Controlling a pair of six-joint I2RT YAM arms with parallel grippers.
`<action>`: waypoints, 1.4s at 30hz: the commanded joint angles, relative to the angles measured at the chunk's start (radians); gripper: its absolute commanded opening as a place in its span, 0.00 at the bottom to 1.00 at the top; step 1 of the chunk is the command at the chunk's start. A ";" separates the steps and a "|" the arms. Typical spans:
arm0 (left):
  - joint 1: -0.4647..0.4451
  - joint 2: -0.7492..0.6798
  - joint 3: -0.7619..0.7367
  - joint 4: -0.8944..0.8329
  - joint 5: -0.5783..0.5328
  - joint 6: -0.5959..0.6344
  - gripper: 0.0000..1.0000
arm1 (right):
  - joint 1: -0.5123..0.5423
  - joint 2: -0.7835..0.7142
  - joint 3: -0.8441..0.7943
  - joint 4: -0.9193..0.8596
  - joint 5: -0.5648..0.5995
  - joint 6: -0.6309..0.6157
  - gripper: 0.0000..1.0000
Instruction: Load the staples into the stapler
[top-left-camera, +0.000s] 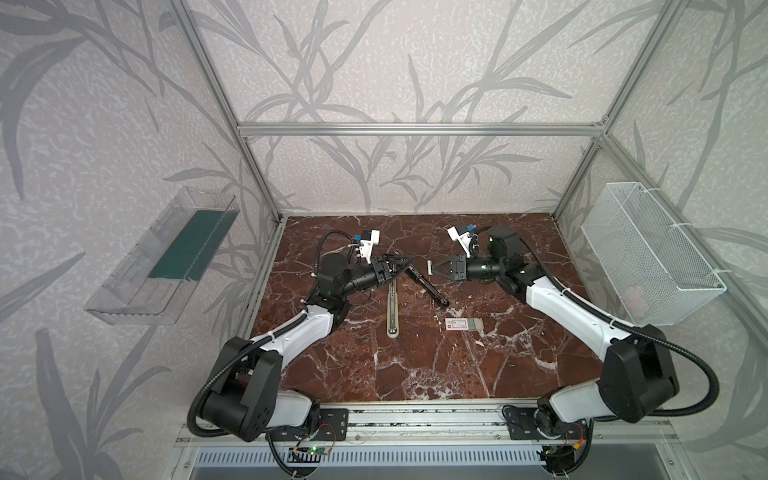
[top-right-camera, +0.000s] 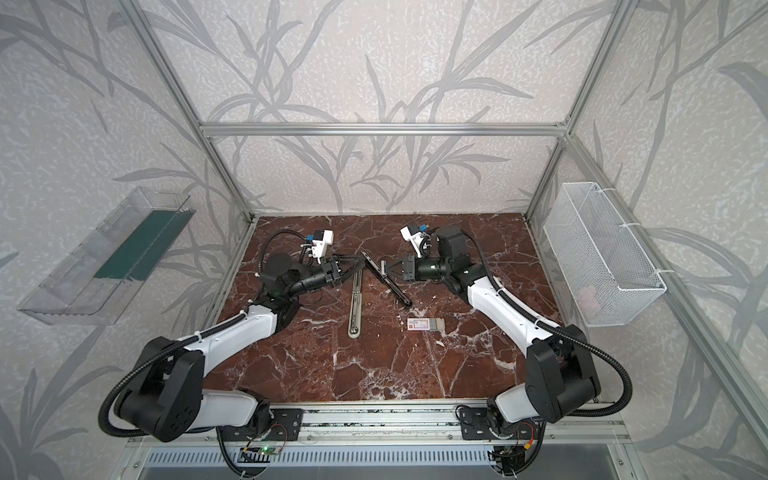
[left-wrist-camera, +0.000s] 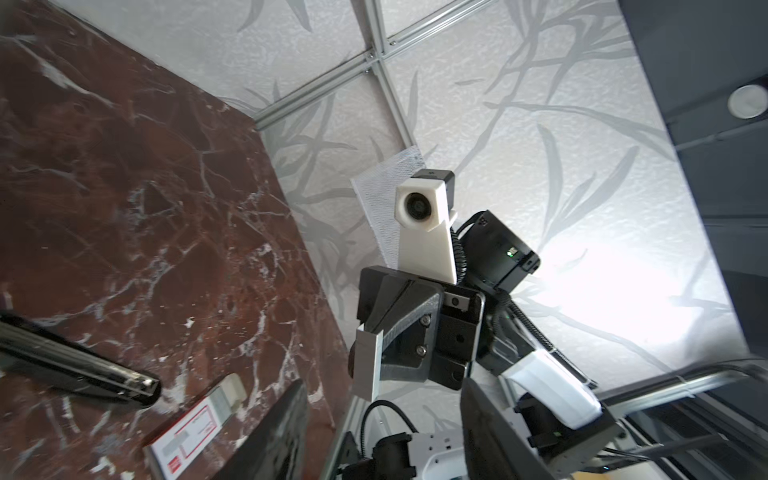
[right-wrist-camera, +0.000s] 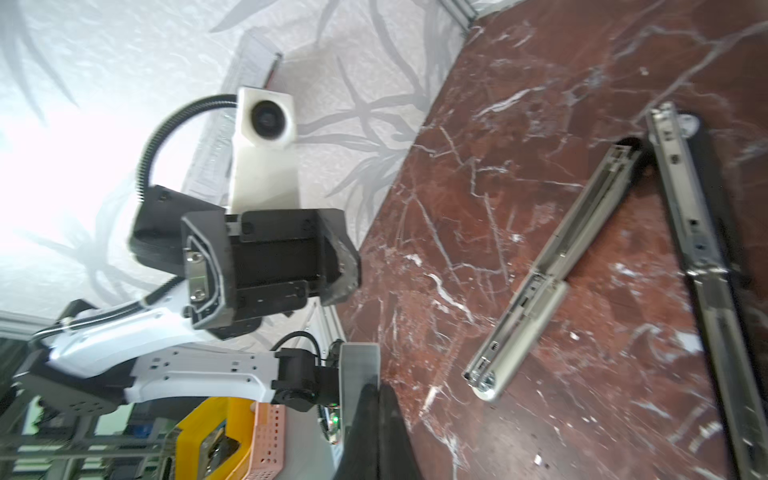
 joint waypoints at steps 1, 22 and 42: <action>0.004 0.032 -0.015 0.322 0.082 -0.179 0.59 | 0.024 0.015 0.002 0.174 -0.120 0.099 0.00; 0.000 -0.020 0.035 0.159 0.201 -0.101 0.50 | 0.065 0.063 -0.050 0.413 -0.238 0.250 0.00; -0.012 -0.047 0.051 -0.050 0.223 0.028 0.34 | 0.073 0.082 -0.028 0.335 -0.217 0.209 0.00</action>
